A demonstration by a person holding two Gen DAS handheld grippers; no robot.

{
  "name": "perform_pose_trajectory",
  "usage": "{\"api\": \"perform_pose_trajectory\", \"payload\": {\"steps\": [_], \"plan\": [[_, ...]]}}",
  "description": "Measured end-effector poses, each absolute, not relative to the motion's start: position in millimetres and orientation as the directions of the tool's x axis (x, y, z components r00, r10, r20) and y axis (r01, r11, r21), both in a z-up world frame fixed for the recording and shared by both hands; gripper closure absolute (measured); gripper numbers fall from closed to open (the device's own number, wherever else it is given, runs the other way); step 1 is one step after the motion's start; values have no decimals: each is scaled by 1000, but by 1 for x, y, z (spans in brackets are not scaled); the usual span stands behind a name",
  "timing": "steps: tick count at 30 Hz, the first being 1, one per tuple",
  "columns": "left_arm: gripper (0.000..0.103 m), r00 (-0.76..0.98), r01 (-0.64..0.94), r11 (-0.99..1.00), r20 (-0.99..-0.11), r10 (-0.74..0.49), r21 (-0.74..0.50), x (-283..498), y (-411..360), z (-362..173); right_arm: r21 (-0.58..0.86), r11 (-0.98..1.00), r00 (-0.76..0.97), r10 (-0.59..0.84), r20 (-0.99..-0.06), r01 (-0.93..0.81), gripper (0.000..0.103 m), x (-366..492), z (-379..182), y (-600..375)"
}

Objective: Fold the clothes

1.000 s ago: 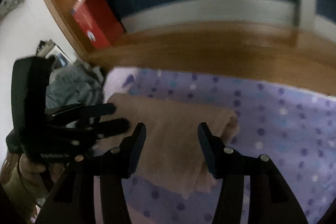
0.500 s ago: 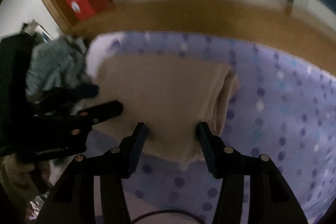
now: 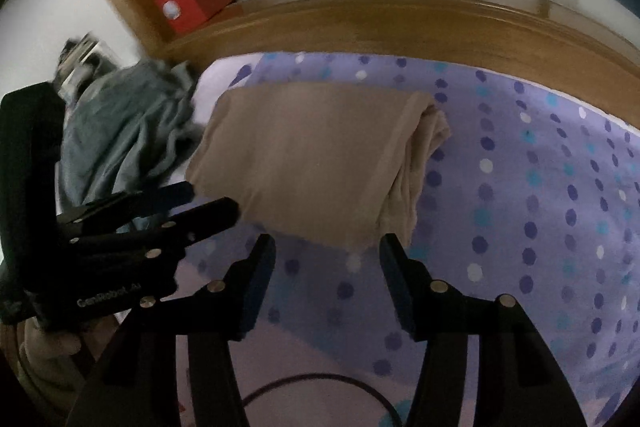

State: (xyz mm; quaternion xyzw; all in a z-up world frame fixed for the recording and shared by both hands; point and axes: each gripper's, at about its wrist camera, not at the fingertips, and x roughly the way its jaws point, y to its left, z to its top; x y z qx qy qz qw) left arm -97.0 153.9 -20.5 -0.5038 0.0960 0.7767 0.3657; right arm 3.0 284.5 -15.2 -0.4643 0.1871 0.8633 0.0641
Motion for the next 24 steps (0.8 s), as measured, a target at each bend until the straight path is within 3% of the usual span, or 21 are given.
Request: {"api": "perform_pose_trajectory", "payload": {"steps": [5, 9, 24], "plan": [[37, -233, -620, -750, -859, 456, -231, -78, 144, -22, 211, -945, -548, -42, -835, -248, 46, 20, -12, 276], [37, -247, -608, -764, -863, 441, -217, -67, 137, -20, 209, -943, -555, -30, -831, -260, 34, 30, -13, 268], [36, -228, -714, -685, -878, 422, -144, -84, 125, -24, 172, -913, -536, 58, -842, -369, 33, 16, -11, 242]]}}
